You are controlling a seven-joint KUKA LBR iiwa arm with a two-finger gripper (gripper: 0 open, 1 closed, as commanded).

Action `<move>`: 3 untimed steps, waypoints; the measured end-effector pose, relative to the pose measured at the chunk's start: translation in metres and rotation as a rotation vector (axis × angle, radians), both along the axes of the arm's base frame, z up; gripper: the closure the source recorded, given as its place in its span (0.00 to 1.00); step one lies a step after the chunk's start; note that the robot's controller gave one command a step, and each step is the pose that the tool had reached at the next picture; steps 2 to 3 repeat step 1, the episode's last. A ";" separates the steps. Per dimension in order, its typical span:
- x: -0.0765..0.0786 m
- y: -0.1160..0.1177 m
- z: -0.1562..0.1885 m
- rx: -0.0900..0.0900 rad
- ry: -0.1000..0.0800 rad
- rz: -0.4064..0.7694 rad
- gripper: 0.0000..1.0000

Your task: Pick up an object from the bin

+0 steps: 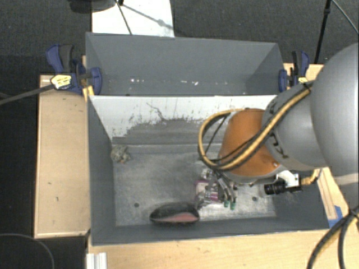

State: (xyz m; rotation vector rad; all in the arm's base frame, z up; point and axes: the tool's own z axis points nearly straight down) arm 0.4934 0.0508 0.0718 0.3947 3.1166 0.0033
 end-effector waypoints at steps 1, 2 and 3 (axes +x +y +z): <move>0.012 -0.022 0.153 -0.003 -0.007 0.213 1.00; 0.012 -0.022 0.153 -0.003 -0.007 0.213 1.00; 0.012 -0.022 0.153 -0.003 -0.007 0.213 1.00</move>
Offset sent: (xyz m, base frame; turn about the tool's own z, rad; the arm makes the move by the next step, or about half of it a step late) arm 0.0111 -0.0213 0.1492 -0.2138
